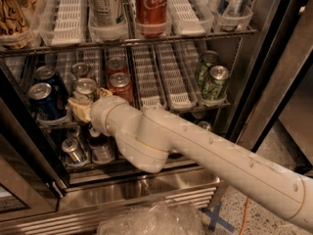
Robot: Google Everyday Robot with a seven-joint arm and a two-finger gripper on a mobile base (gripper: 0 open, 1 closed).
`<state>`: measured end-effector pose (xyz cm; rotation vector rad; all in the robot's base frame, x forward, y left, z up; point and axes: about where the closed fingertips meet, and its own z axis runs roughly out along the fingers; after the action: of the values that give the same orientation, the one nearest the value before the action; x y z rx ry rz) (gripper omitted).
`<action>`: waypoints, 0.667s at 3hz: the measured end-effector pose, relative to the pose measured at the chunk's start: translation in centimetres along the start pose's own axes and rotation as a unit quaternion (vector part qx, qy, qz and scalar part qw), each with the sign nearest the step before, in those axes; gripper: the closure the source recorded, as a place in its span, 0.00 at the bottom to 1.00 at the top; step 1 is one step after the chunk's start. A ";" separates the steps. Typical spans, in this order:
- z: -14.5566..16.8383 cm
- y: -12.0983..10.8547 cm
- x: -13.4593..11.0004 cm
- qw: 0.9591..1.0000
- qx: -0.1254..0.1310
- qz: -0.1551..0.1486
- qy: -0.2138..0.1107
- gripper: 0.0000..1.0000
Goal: Pick 7up can from middle shelf of fridge
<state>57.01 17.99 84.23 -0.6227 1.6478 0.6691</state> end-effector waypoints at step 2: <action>-0.4 0.7 -0.2 1.000 -0.002 -0.002 -0.005 1.00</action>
Offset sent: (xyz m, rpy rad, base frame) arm -0.0705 0.0051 0.0231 0.0231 -0.0760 0.0244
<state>56.26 18.18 84.54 -0.6246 1.6366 0.6704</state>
